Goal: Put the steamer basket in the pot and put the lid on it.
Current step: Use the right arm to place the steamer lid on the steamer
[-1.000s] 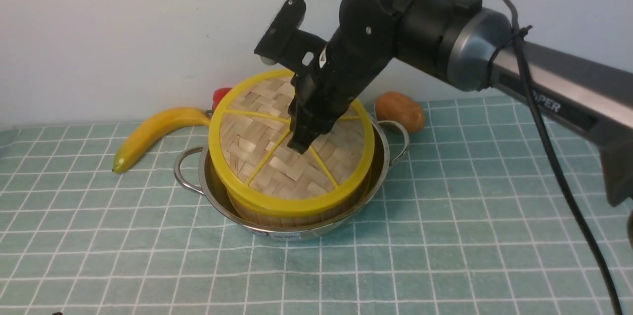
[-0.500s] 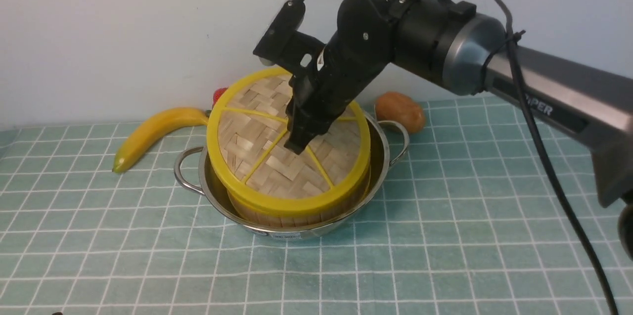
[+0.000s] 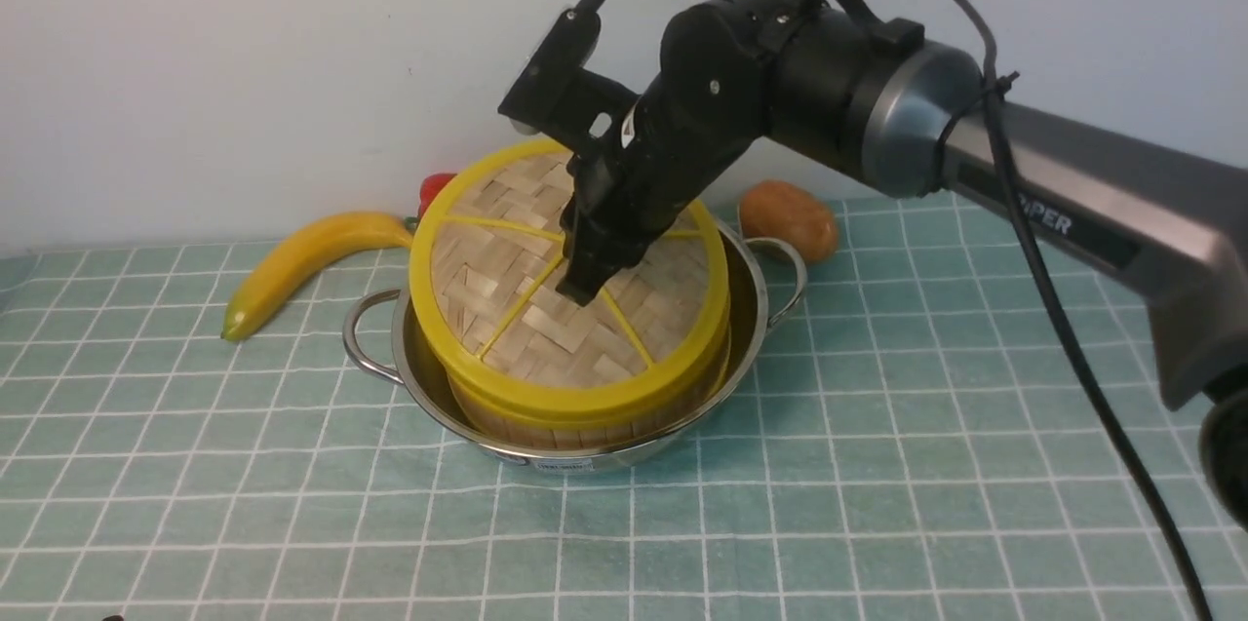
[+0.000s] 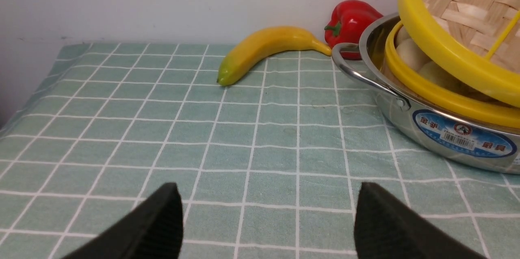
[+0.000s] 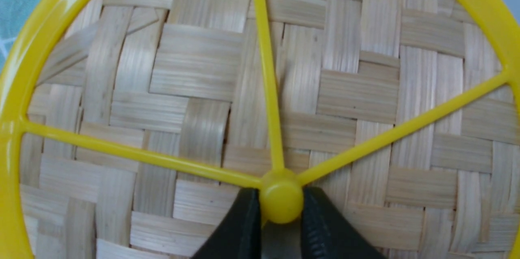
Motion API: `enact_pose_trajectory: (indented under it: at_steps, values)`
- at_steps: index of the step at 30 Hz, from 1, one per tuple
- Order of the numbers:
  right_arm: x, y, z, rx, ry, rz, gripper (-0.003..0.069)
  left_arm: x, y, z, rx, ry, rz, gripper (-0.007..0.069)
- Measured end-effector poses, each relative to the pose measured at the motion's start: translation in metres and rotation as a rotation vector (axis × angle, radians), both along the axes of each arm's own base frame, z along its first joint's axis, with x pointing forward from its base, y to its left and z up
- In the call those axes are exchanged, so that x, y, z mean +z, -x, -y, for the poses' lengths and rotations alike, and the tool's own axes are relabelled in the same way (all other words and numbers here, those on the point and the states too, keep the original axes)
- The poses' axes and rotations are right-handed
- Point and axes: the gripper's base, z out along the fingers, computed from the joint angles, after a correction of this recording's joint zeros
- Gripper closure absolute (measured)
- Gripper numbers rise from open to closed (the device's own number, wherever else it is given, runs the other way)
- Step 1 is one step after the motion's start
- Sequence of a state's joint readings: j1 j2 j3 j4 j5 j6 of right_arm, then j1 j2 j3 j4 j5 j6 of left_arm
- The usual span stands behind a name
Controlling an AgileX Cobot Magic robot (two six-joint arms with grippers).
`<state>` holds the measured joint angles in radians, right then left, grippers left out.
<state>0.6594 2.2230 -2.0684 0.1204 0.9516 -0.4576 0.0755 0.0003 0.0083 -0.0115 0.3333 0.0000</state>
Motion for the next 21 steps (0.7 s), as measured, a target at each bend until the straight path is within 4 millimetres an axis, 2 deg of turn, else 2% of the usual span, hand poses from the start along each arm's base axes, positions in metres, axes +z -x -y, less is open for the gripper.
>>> enact_pose_trajectory:
  at_steps: [9,16,21]
  values:
    - [0.000,-0.001,-0.001,-0.002,-0.010,0.012,0.0517,0.000,0.000,0.000,0.000,0.000,0.000,0.0101]
    - [-0.017,-0.004,-0.002,-0.004,0.018,-0.026,0.0517,0.000,0.000,0.000,0.000,0.000,0.000,0.0101]
    - [-0.018,-0.005,-0.002,-0.004,0.024,-0.022,0.0517,0.000,0.000,0.000,0.000,0.000,0.000,0.0101]
